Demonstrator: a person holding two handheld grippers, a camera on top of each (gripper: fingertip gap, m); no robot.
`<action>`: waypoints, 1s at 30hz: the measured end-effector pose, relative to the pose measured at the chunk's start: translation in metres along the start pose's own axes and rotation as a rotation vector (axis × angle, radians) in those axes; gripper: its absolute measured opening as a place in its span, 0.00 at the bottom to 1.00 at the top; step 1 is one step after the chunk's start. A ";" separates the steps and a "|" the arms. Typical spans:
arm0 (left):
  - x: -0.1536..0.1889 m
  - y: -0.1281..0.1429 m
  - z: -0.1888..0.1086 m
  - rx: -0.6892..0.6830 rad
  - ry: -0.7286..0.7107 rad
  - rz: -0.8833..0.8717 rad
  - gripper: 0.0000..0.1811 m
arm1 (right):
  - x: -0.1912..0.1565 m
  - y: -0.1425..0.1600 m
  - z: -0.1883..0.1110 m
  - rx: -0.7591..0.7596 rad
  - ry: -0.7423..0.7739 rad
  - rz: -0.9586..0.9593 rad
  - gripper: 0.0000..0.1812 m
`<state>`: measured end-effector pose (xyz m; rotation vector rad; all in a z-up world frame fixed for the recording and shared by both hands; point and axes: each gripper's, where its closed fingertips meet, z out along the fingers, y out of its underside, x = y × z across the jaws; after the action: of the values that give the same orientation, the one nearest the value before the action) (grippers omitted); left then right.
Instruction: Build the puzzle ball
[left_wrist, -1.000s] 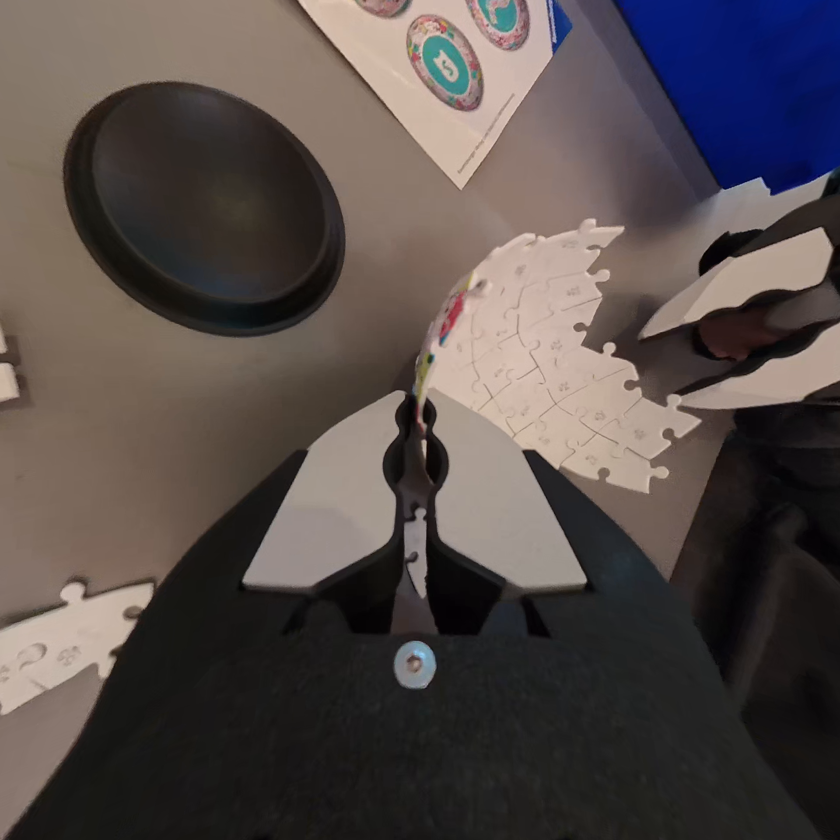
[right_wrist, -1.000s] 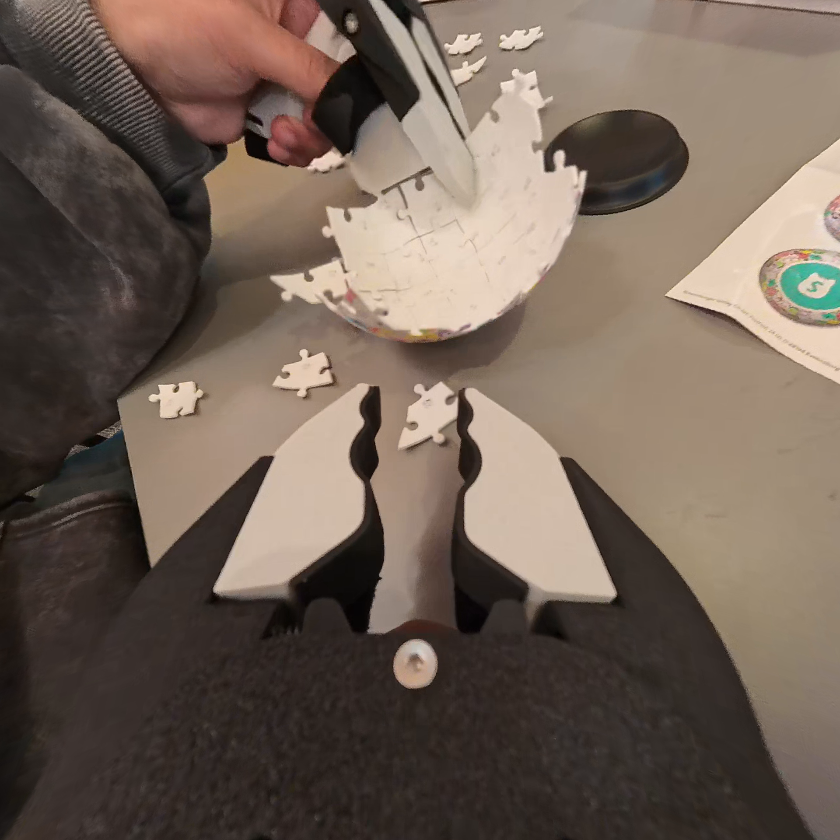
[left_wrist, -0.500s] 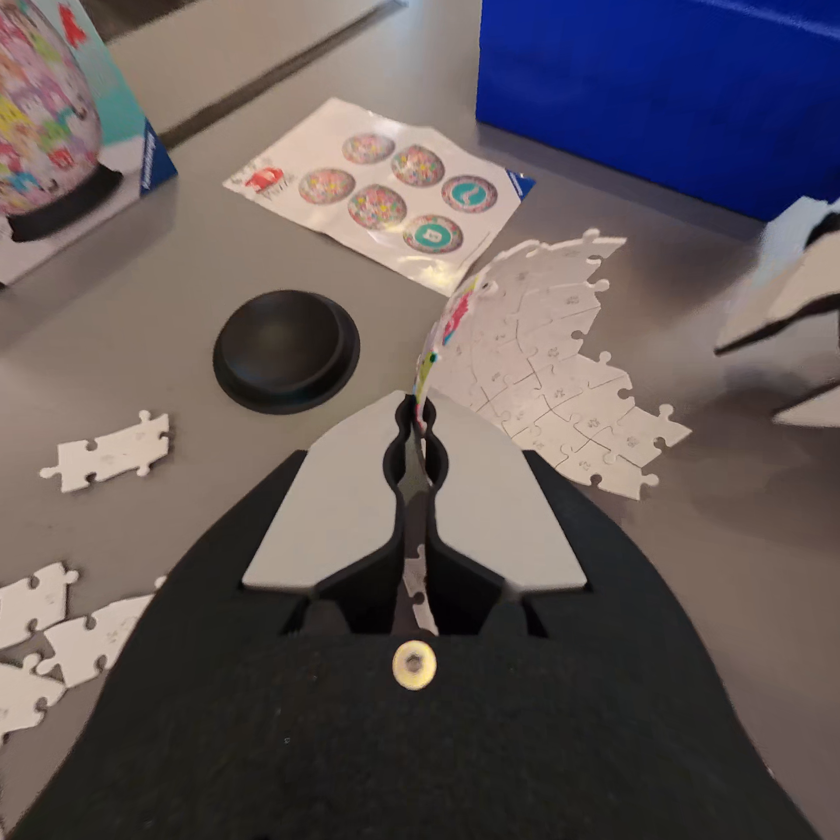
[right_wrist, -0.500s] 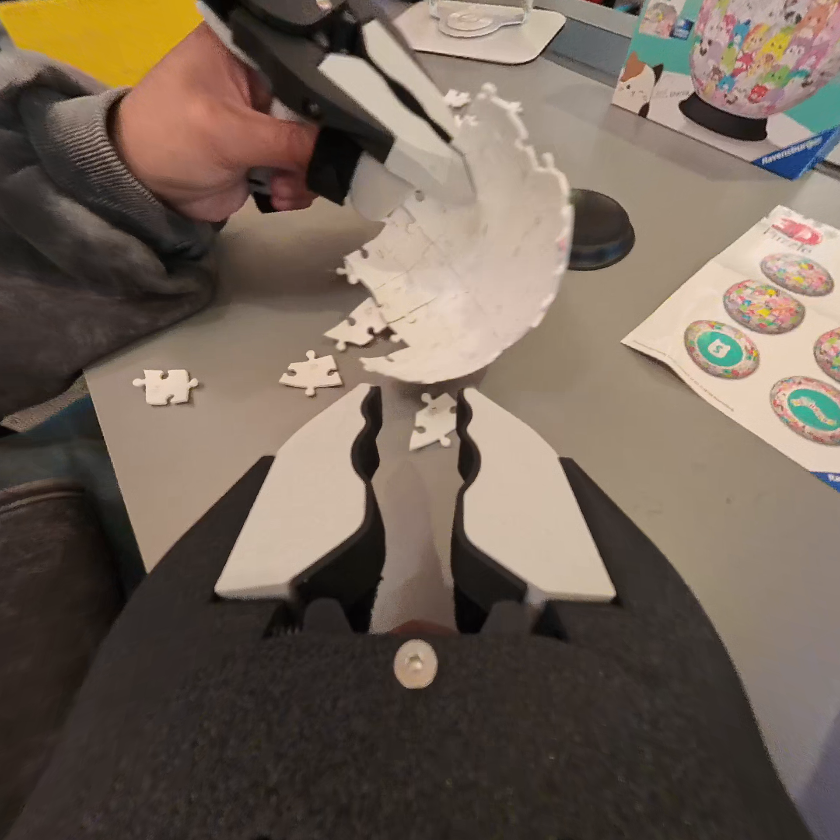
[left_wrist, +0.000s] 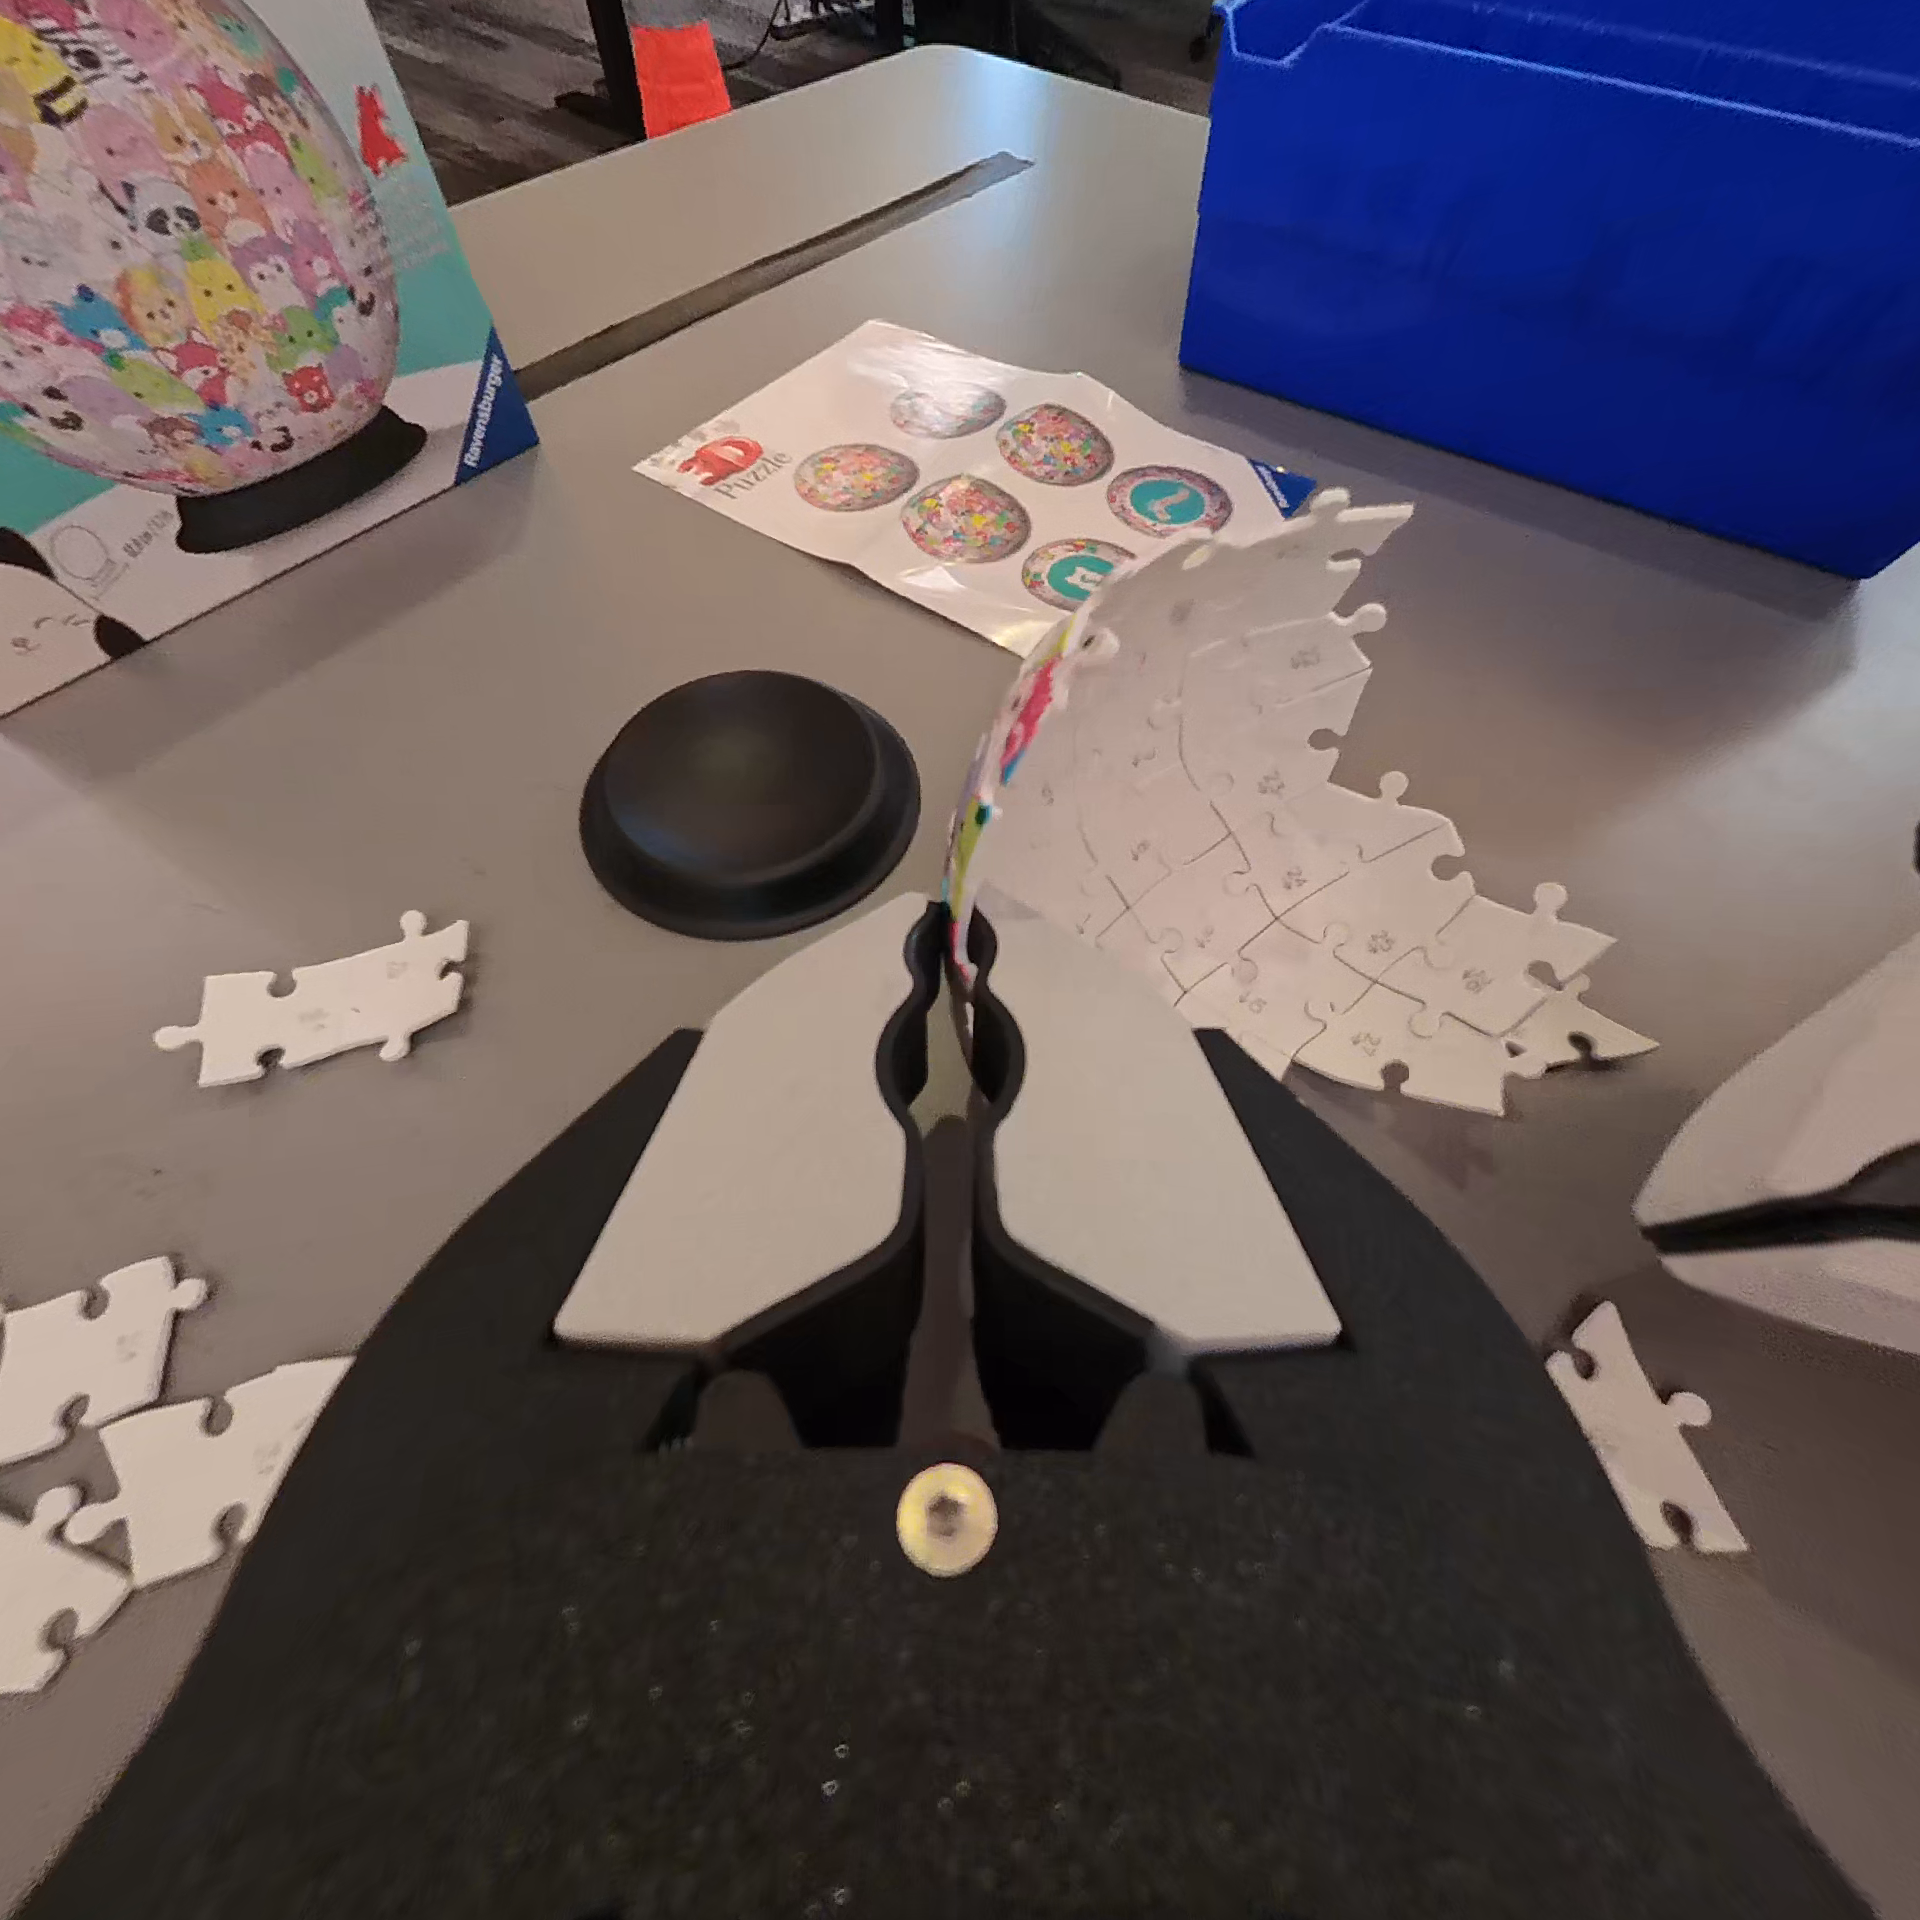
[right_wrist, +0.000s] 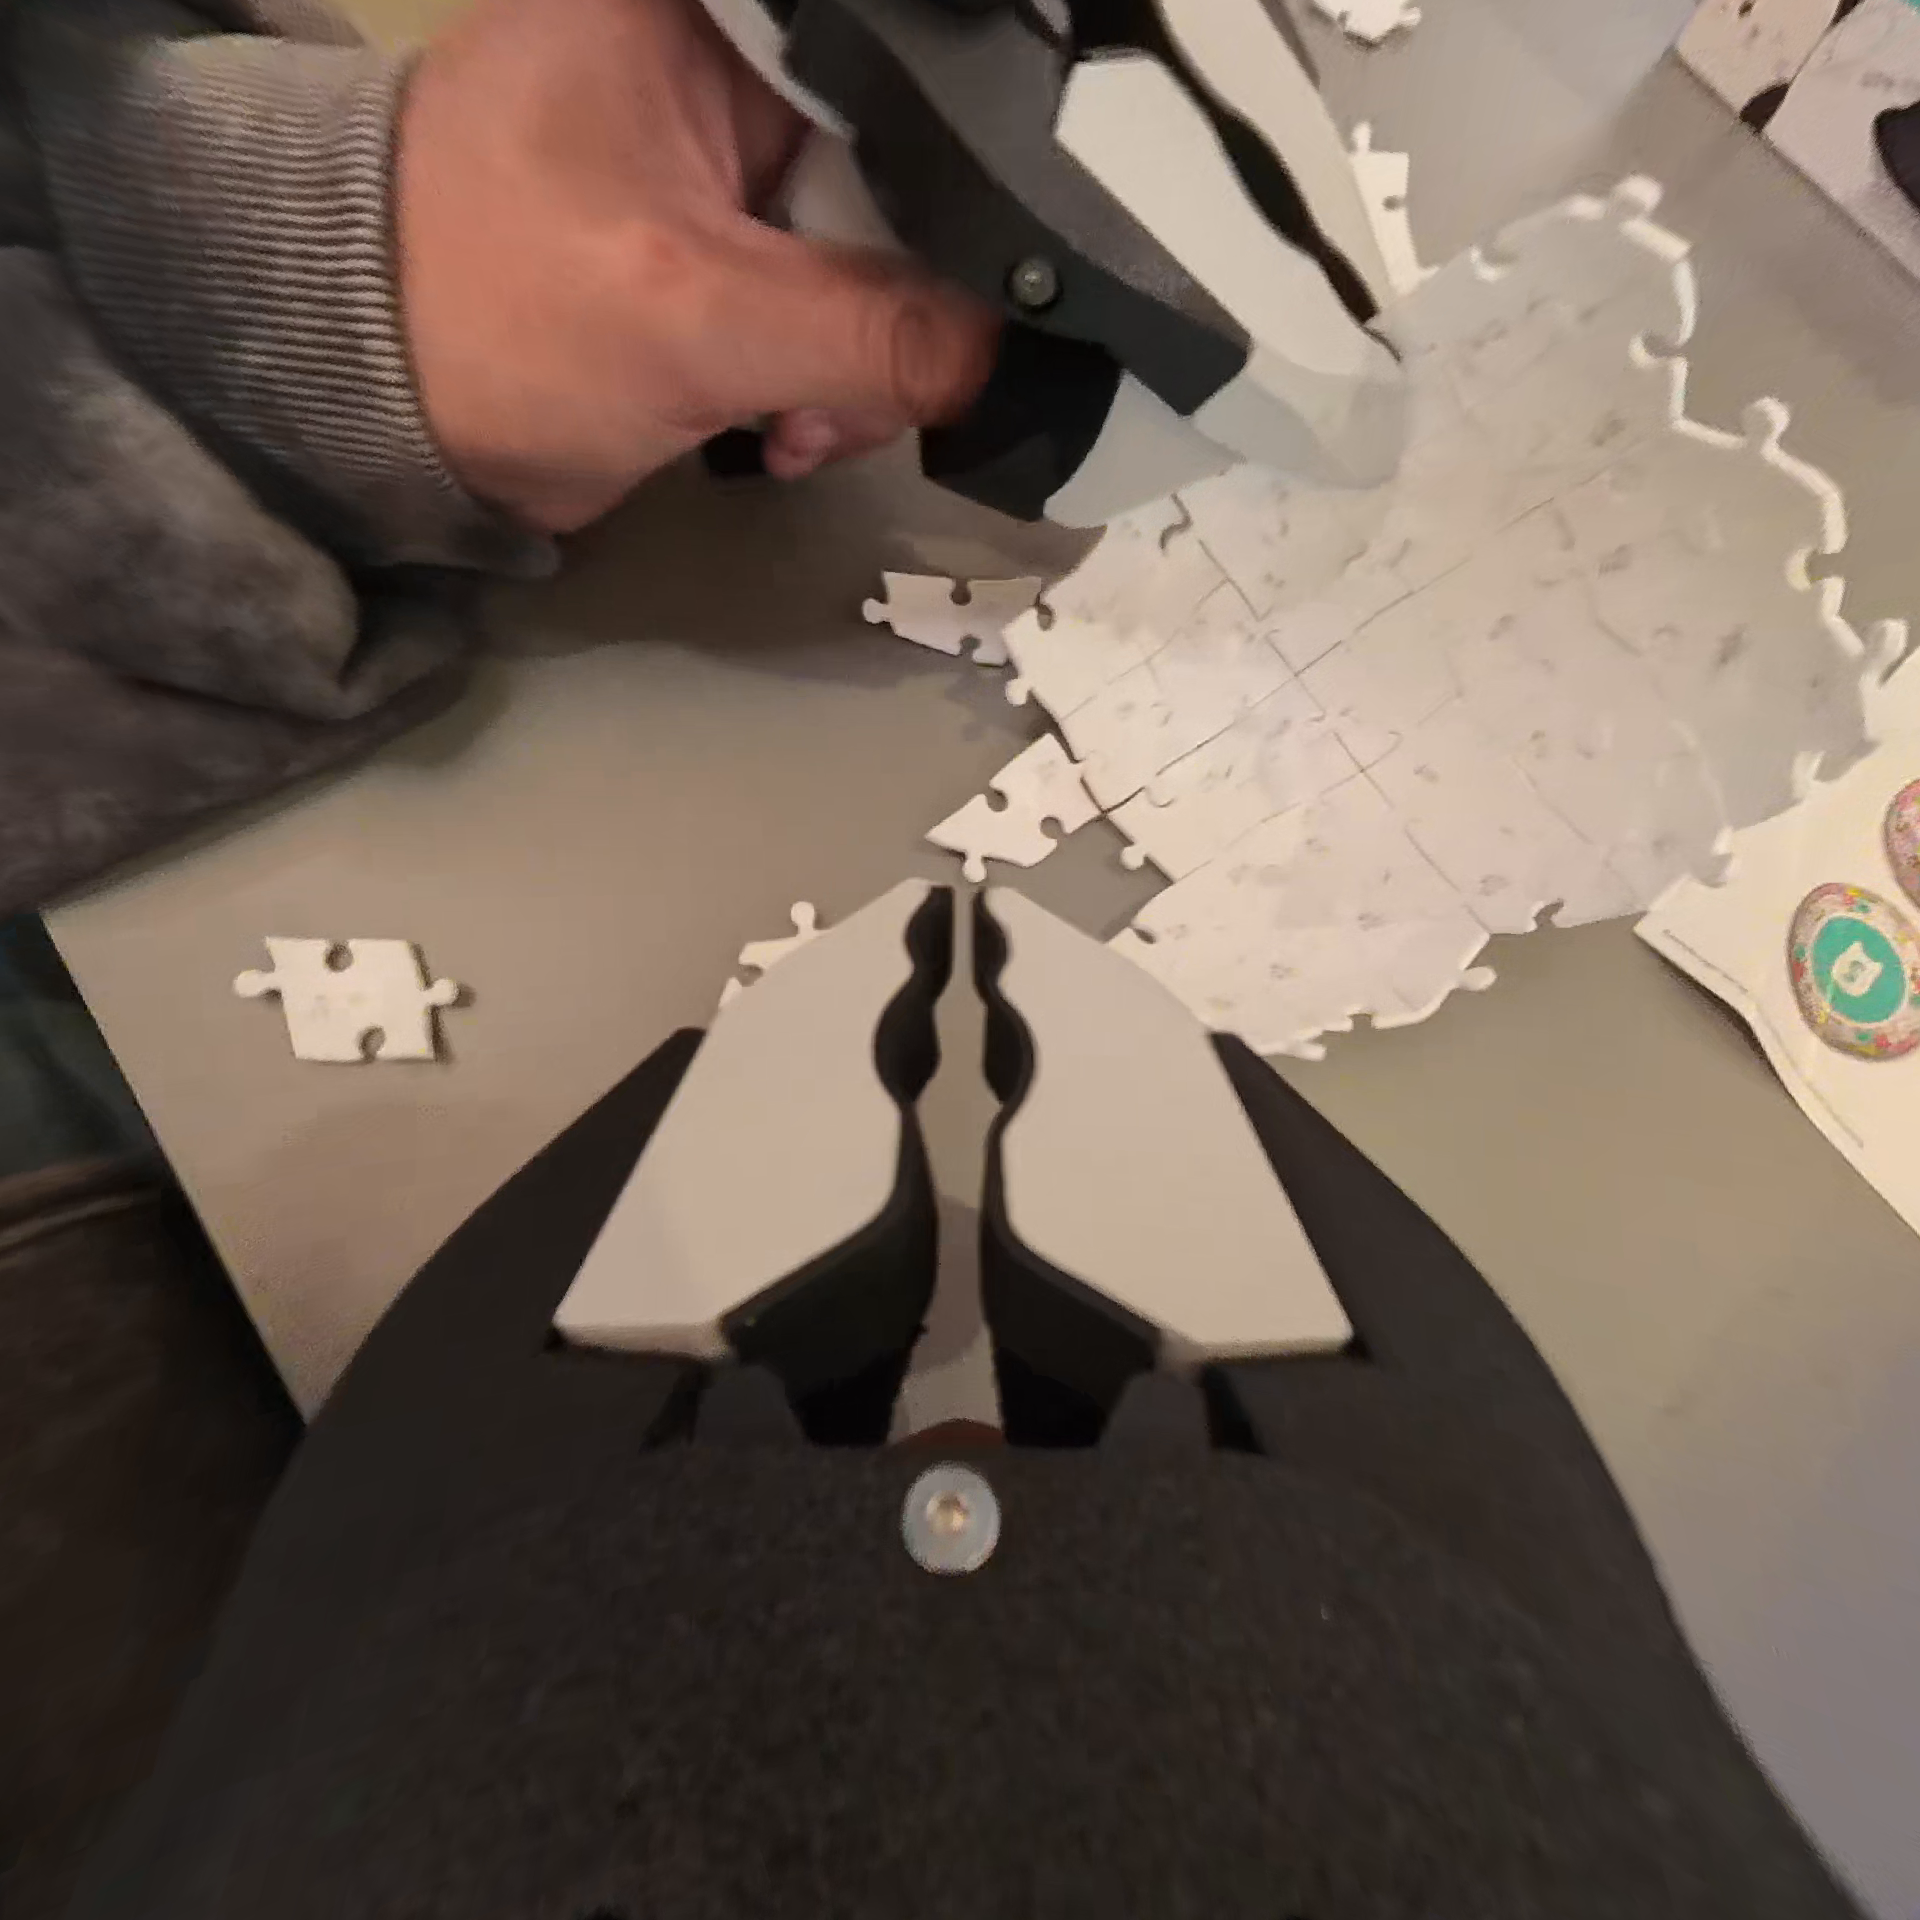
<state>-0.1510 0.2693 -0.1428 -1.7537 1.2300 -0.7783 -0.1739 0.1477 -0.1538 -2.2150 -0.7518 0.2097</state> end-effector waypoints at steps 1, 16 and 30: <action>-0.001 0.000 -0.001 0.000 -0.005 -0.004 0.01 | 0.003 -0.002 0.002 -0.014 0.004 0.021 0.03; 0.005 0.004 -0.014 0.039 -0.113 0.072 0.01 | 0.018 -0.003 0.050 -0.155 0.101 0.197 0.00; 0.010 -0.001 -0.012 0.049 -0.140 0.129 0.01 | 0.084 0.032 -0.024 0.126 0.158 0.326 0.16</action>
<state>-0.1571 0.2564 -0.1366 -1.6423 1.2066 -0.5962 -0.0826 0.1643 -0.1538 -2.1920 -0.2814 0.2318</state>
